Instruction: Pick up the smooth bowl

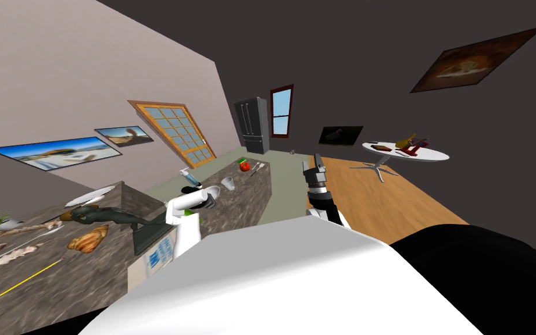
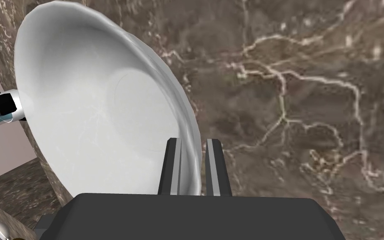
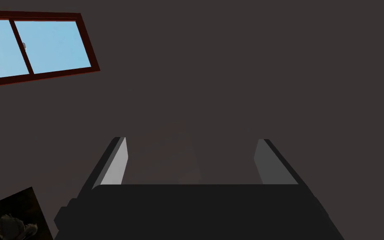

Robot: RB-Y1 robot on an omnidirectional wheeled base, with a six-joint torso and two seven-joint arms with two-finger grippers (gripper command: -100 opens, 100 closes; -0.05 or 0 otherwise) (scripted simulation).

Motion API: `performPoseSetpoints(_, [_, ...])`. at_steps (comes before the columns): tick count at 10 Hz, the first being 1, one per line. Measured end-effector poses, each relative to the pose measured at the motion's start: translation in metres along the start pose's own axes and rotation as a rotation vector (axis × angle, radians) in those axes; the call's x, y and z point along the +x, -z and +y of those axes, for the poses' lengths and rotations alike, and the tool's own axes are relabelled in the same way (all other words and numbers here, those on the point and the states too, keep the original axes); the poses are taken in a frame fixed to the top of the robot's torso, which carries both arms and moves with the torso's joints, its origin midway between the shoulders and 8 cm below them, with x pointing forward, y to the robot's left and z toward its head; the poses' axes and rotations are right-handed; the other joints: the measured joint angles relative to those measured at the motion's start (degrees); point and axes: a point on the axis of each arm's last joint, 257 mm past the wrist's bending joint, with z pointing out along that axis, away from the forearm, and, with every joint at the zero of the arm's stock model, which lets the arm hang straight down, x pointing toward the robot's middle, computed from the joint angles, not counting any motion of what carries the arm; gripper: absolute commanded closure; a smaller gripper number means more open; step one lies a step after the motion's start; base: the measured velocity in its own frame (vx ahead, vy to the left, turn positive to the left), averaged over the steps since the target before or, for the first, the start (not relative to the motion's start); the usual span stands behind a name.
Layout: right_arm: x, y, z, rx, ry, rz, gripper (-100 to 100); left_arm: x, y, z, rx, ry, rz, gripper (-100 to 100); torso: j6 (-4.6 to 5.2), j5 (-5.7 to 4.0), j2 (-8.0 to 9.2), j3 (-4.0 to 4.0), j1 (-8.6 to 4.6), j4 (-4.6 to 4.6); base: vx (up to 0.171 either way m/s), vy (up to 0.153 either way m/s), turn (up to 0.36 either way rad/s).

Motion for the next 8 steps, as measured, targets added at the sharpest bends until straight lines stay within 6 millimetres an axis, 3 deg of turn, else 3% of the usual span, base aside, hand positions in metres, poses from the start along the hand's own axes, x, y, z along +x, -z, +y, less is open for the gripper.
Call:
performPoseSetpoints(7, [0.0,0.0,0.0,0.0,0.0,0.0,0,0.012,0.032,0.03,-0.005,-0.078,0.052,100,-0.04,-0.07,-0.03,0.02,-0.1,0.05,0.079,-0.019,0.127])
performPoseSetpoints(8, [0.0,0.0,0.0,0.0,0.0,0.0,0,0.012,0.033,0.03,-0.006,-0.08,0.052,0,0.02,-0.05,0.1,0.08,-0.06,0.07,0.0,0.0,0.0])
